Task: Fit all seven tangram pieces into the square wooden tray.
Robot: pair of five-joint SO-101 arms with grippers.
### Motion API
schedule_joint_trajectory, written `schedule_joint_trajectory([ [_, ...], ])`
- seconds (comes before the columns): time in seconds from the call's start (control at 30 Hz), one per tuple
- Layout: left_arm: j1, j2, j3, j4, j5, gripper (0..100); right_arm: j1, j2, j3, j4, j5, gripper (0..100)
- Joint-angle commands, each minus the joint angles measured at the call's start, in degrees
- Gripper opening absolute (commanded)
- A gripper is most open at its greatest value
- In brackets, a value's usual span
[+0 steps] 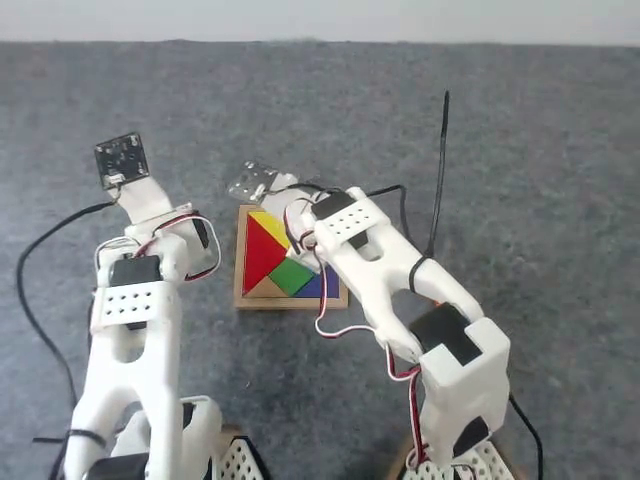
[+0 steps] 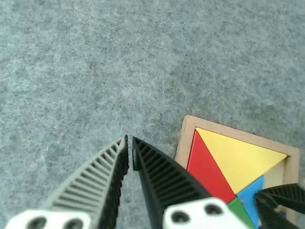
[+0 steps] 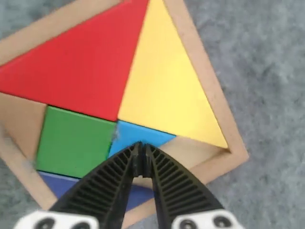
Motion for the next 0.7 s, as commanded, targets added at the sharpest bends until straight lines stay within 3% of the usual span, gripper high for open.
schedule_joint_trajectory([
  [0.0,0.0,-1.9,-0.1,-1.3,-0.8,2,-3.2,0.1,-1.6,-0.5,1.5,0.9],
  [0.17,0.0,-1.9,-0.1,-1.3,-0.8,2,-2.2,-2.6,-2.4,2.6,1.6,0.7],
  [0.4,0.0,-1.9,-0.1,-1.3,-0.8,2,9.0,-23.8,-2.6,22.6,1.5,0.8],
  [0.57,0.0,-1.9,-0.1,-1.3,-0.8,2,18.3,-42.1,11.4,28.5,1.6,1.2],
  [0.67,0.0,-1.9,-0.1,-1.2,-0.8,2,21.9,-53.0,25.5,28.3,6.0,8.0],
])
